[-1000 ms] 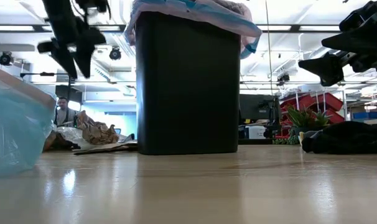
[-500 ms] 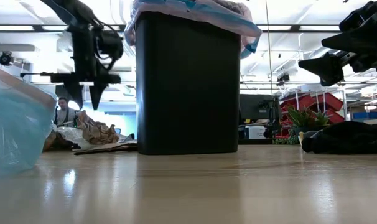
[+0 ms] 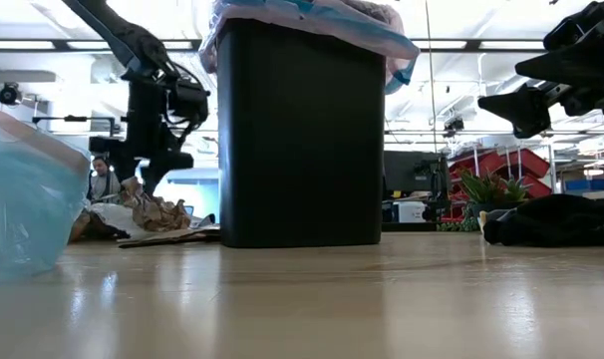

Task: Place trash/remove bag and relplace
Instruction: Put the brown paper into trash bin

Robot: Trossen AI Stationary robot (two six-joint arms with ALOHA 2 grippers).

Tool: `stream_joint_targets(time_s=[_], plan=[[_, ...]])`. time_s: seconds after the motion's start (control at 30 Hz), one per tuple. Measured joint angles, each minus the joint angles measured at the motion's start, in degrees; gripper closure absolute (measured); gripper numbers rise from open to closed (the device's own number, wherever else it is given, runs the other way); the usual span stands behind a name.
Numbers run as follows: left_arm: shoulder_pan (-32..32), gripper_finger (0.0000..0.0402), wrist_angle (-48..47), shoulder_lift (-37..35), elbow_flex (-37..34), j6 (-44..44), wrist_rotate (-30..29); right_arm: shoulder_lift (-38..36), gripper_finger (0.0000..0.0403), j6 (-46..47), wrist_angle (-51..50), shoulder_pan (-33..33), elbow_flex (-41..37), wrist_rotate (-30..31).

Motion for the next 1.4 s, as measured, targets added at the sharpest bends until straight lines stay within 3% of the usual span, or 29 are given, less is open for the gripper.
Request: stream_joint_targets(time_s=[0.1, 0.27, 0.33, 0.53, 0.73, 0.87, 0.97, 1.17, 1.4], plan=[[-0.2, 0.0261, 3.2, -1.5, -2.4, 0.6, -0.4, 0.0, 0.0064, 0.0, 0.0, 0.0, 0.0, 0.0], [-0.2, 0.0371, 9.4, -5.6, -7.1, 4.1, -0.4, 0.0, 0.0064, 0.0, 0.0, 0.0, 0.0, 0.0], [-0.2, 0.0392, 11.0, -7.4, -8.7, 4.1, -0.4, 0.0, 0.0064, 0.0, 0.0, 0.0, 0.0, 0.0], [-2.9, 0.0387, 9.1, -17.8, -9.2, 4.7, 1.4, 0.0, 0.0064, 0.0, 0.0, 0.0, 0.0, 0.0], [-9.2, 0.0397, 10.1, -31.0, -1.8, 3.0, 6.2, 0.0, 0.0064, 0.0, 0.0, 0.0, 0.0, 0.0], [-14.6, 0.0399, 16.7, -37.7, 1.3, 4.4, 6.9, 0.0, 0.0064, 0.0, 0.0, 0.0, 0.0, 0.0], [-19.0, 0.04, 28.9, -41.0, 1.0, 3.9, 9.6, 0.0, 0.0064, 0.0, -0.1, 0.0, 0.0, 0.0], [-27.9, 0.0398, 49.1, -38.8, -1.9, 0.9, 11.2, 0.0, 0.0064, 0.0, 0.0, 0.0, 0.0, 0.0], [-35.8, 0.0393, 56.7, -26.9, -1.1, 0.6, 7.3, 0.0, 0.0064, 0.0, 0.0, 0.0, 0.0, 0.0]])
